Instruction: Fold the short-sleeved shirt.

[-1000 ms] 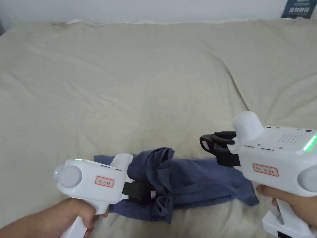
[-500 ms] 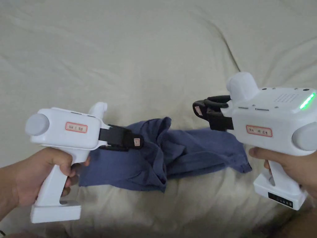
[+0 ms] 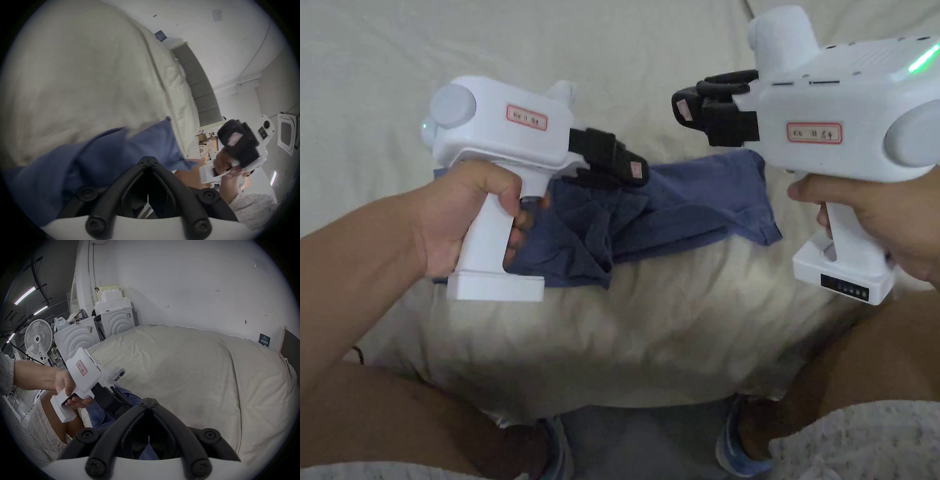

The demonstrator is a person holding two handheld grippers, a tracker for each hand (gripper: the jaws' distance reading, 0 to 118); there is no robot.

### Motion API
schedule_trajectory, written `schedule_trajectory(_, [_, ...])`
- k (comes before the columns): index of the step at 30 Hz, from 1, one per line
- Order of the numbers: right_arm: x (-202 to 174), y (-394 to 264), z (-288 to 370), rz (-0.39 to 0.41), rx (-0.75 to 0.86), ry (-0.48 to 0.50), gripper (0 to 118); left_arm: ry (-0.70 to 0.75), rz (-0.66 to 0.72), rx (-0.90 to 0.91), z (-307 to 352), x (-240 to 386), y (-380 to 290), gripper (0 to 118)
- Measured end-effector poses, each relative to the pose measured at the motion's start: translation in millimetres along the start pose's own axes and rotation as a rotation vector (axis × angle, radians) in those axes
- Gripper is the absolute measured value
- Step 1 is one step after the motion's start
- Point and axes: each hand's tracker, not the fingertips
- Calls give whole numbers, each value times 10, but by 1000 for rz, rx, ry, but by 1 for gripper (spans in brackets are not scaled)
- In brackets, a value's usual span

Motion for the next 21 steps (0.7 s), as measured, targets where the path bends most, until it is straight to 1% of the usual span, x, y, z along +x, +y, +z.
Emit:
schedule_trajectory(2, [17,-16,1,-1,4,0,0,-18,-57,30,173,173,40,0])
schedule_trajectory(4, [2,-24,4,-2,6,9,0,-2,-114,59,562,377,-11,0])
schedule_trajectory(5, [-19,-27,5,3,7,12,0,18,-137,72,760,372,-17,0])
schedule_trajectory(7, [-68,-29,-7,9,6,21,0,56,-147,90,1230,238,-73,0])
schedule_trajectory(9, [-118,-59,-42,14,-1,35,0,126,-158,98,1625,-82,-171,0])
schedule_trajectory(13, [-229,-150,-133,28,-18,54,0,199,-54,91,2180,-597,-611,0])
schedule_trajectory(14, [-268,-171,-153,27,-18,57,0,190,-32,94,2262,-724,-721,0])
schedule_trajectory(16, [-301,-209,-213,24,-35,82,0,116,24,108,2356,-995,-913,0])
schedule_trajectory(18, [-330,-242,-301,31,-52,79,0,86,84,124,2381,-1210,-1053,0])
schedule_trajectory(19, [-338,-252,-344,32,-66,82,0,41,111,123,2386,-1314,-1102,0])
schedule_trajectory(20, [-348,-259,-380,35,-73,83,0,10,130,127,2365,-1362,-1156,3])
schedule_trajectory(21, [-359,-265,-411,35,-78,80,0,-10,160,145,2370,-1455,-1190,10])
